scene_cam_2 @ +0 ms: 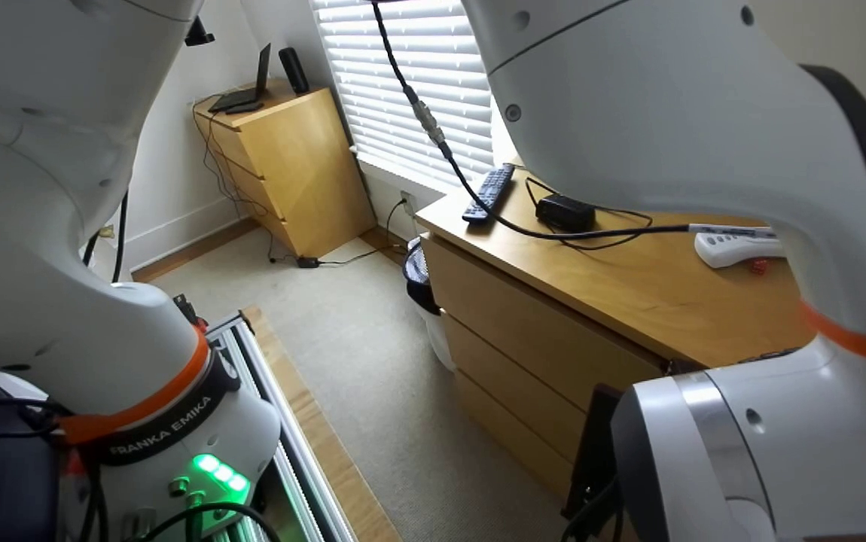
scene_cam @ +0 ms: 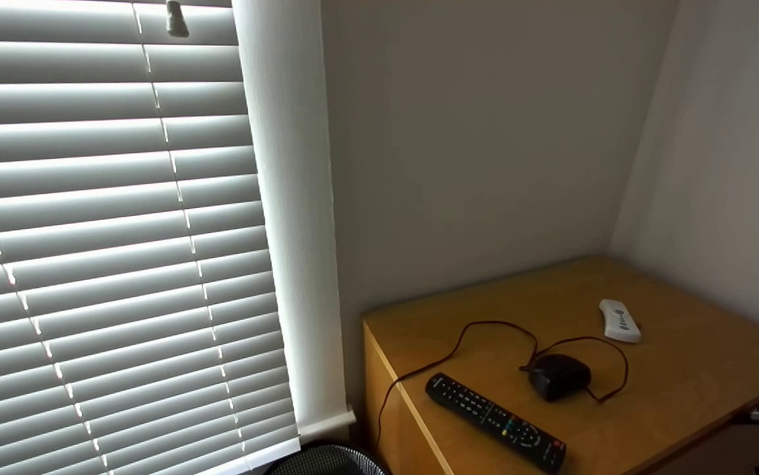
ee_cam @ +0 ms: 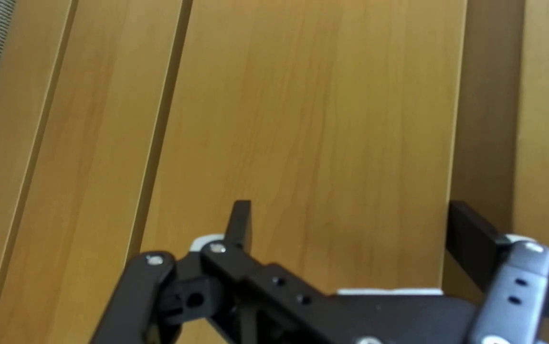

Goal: Open the top drawer

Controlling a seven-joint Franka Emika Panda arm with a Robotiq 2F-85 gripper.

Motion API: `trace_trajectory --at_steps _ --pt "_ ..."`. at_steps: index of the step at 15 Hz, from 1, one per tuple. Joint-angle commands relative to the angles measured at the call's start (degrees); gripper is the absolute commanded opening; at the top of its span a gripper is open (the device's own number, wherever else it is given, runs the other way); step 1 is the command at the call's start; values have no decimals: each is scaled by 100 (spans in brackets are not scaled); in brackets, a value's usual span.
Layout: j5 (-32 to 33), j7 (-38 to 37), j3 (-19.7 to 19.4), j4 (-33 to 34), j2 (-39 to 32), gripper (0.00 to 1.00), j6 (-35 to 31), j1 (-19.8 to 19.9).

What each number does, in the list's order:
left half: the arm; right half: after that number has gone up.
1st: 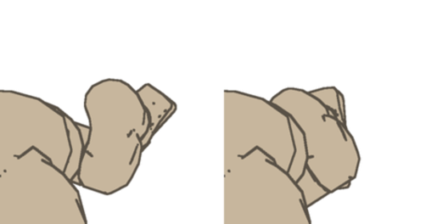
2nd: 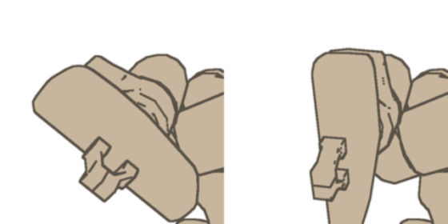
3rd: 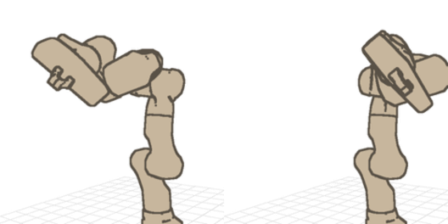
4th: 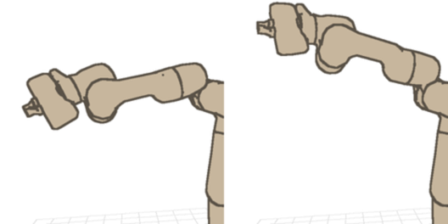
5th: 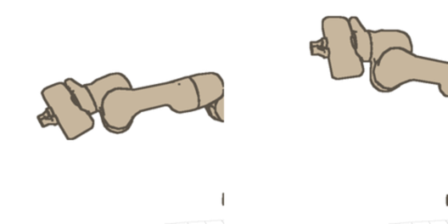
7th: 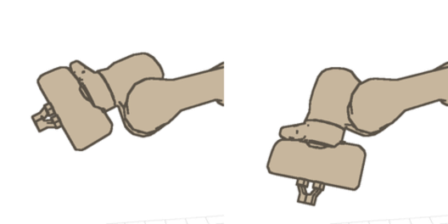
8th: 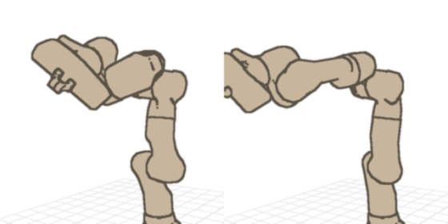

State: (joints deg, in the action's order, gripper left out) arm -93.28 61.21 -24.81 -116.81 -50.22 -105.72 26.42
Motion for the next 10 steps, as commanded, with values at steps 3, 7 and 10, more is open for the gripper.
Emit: trace_trajectory --at_steps 3,7,10 --pt "869 -432 -310 38 -228 100 -339 30" --pt "1296 -772 -349 30 -175 100 -334 109" --pt "1713 -1049 -416 -24 -46 100 -319 168"
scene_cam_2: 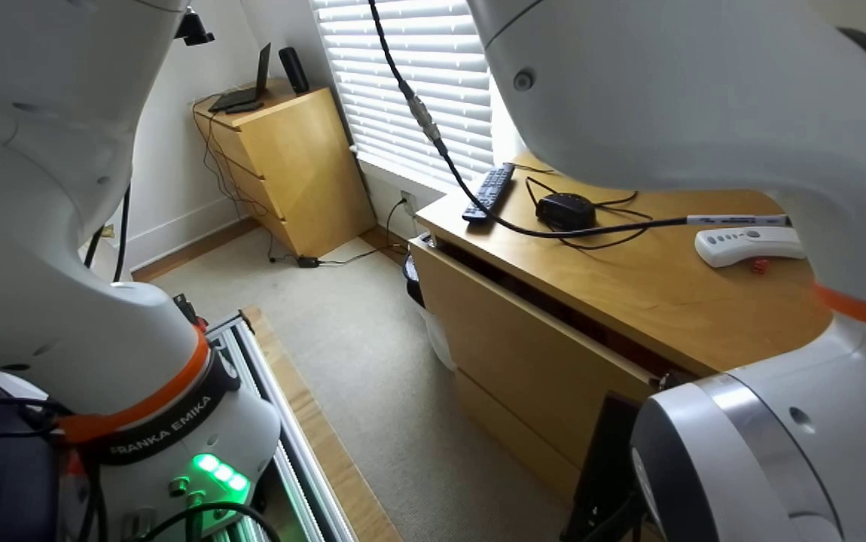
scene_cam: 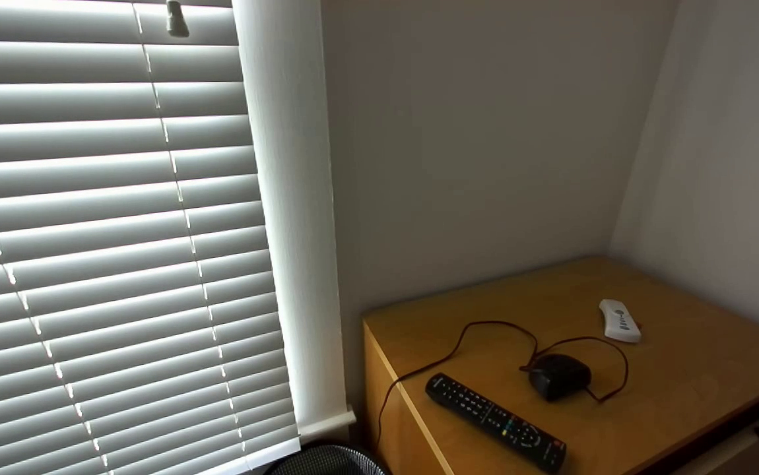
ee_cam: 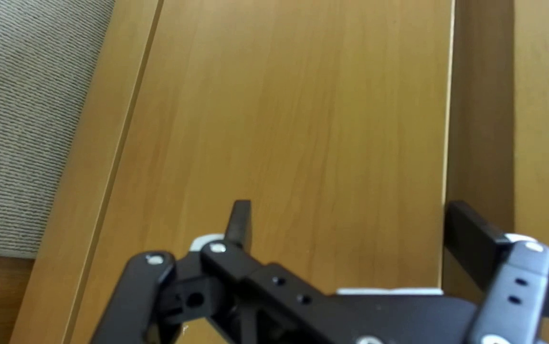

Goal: Open the top drawer

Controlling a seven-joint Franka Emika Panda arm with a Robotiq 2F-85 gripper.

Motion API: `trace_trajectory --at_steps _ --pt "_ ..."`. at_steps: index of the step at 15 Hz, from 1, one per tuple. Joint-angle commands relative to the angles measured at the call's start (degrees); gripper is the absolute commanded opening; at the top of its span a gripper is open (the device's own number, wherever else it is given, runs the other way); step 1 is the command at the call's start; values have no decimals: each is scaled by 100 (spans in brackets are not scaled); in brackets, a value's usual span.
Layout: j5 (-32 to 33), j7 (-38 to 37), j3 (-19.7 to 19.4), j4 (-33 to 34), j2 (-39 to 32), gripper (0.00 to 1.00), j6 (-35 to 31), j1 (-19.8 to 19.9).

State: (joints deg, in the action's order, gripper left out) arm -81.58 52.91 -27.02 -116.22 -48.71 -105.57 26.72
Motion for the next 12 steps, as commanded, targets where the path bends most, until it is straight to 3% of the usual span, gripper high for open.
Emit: trace_trajectory --at_steps 1,12 --pt "689 -290 -221 -94 -160 100 -347 157" --pt "2338 -1008 -375 -369 400 100 -841 198"
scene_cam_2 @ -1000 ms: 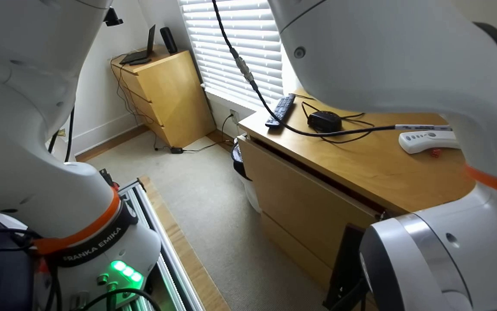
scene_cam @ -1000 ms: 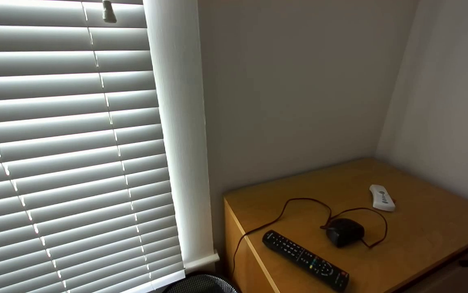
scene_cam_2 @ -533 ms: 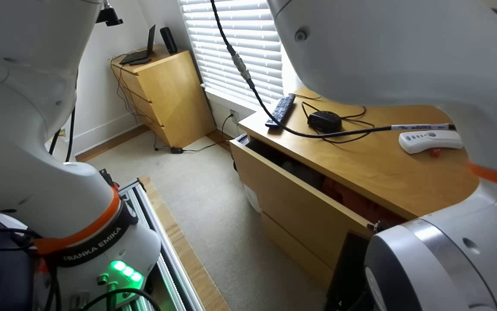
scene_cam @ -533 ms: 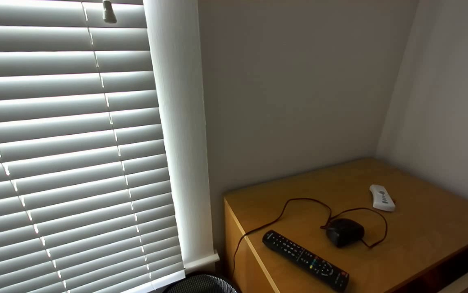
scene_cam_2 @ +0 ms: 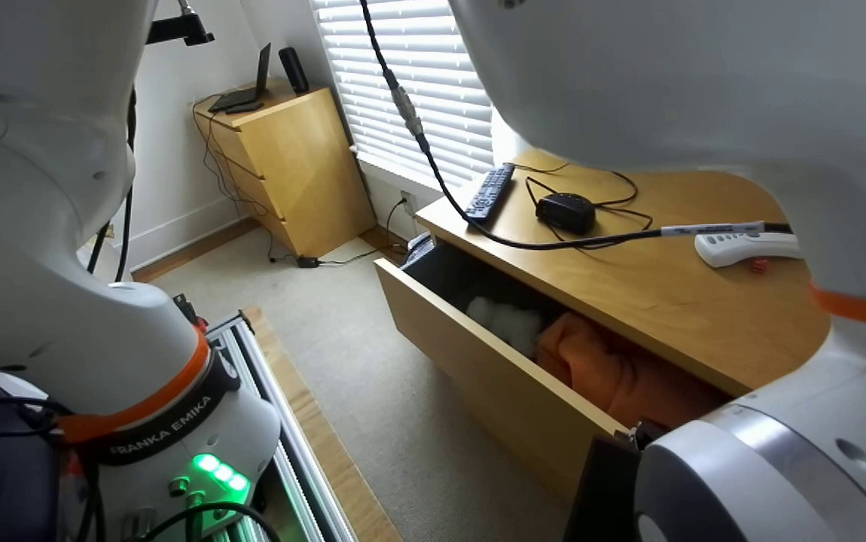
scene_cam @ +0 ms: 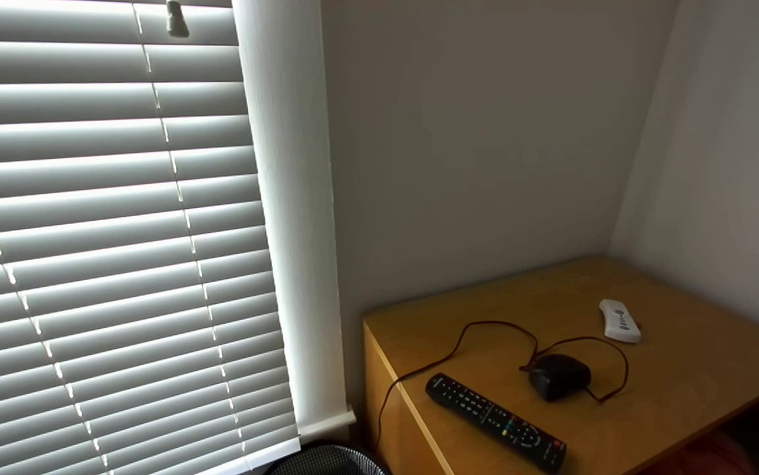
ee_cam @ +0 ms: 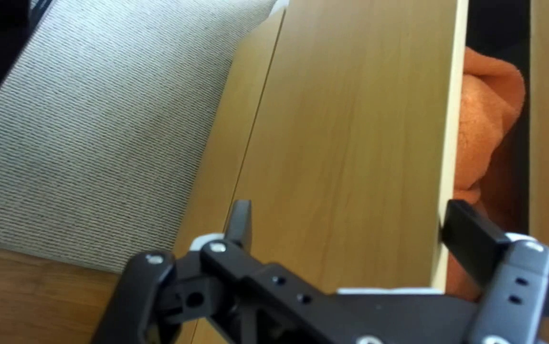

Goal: Open the top drawer

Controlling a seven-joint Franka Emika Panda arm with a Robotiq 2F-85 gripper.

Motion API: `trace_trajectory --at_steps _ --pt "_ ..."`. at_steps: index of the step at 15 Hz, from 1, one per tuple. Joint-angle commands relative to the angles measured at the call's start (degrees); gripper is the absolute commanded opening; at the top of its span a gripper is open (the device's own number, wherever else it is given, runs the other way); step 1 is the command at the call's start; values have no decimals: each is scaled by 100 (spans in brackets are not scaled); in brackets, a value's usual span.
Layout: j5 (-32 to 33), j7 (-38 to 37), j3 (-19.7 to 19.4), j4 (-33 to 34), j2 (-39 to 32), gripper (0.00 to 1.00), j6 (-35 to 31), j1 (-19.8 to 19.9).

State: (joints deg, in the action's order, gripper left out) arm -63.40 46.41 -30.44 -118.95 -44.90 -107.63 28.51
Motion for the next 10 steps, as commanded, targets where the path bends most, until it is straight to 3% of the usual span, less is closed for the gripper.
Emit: trace_trajectory --at_steps 1,10 --pt "735 -503 -20 -122 113 100 -694 -22" --pt "2881 -1928 441 -349 1174 100 -1175 -191"
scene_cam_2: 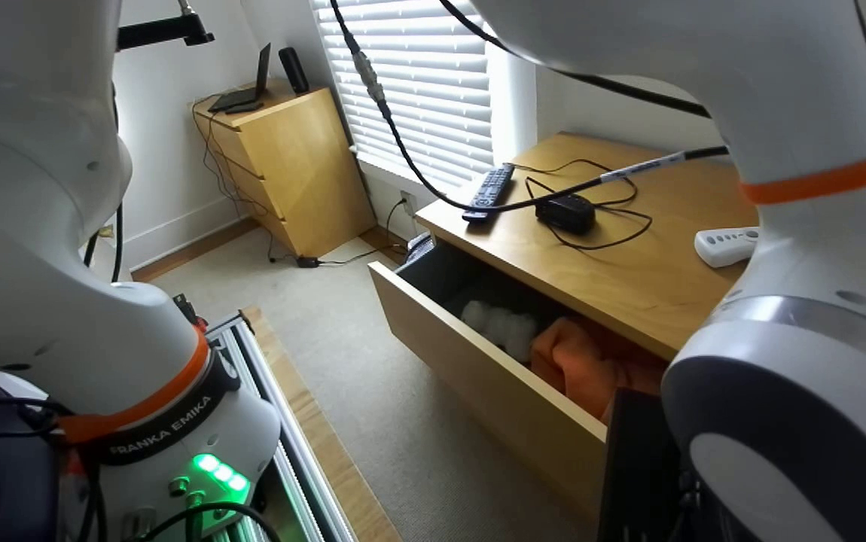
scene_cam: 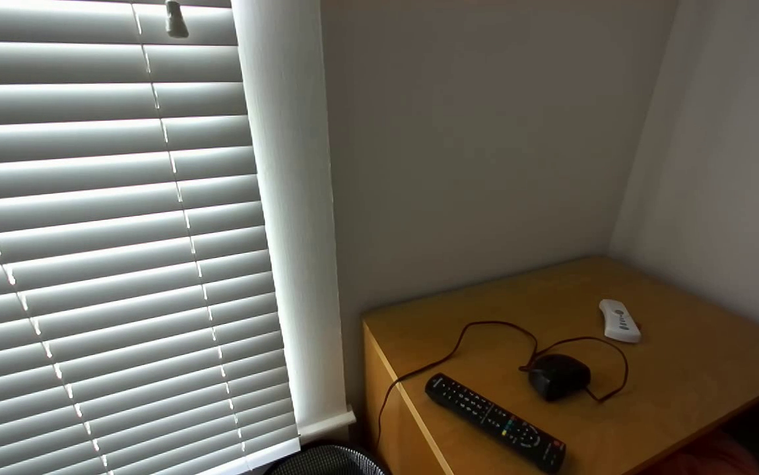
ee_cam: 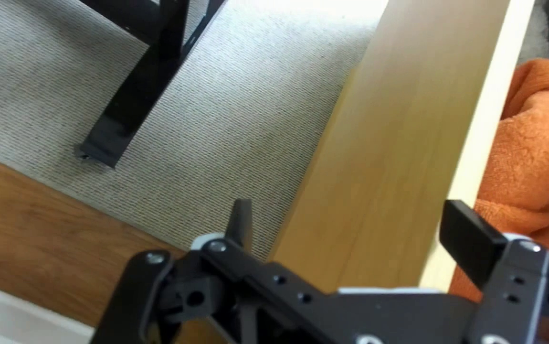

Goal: Open the top drawer

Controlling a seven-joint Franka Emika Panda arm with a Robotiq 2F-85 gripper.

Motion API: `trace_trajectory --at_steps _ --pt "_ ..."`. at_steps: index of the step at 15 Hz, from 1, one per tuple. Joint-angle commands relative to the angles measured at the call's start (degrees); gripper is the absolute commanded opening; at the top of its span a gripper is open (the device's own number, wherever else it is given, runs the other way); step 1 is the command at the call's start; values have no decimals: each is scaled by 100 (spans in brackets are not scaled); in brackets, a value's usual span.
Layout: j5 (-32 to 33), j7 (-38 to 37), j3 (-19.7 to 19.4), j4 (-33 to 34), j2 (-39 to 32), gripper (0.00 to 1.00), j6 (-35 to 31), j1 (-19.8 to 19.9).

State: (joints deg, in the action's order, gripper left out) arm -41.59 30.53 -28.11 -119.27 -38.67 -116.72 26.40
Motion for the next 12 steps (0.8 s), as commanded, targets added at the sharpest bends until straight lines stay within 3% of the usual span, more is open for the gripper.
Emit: trace_trajectory --at_steps 1,6,9,10,11,12 --pt "889 -319 308 -364 704 100 -377 35" --pt "1482 -185 828 -630 1444 100 -663 108" --pt "1339 456 1156 -945 1719 100 -1608 148" --pt "1220 712 1285 -1089 1789 93 -1974 177" --pt "1096 996 1422 -1214 1844 74 -2234 237" --pt "979 1315 1555 -1369 1891 66 -2602 282"
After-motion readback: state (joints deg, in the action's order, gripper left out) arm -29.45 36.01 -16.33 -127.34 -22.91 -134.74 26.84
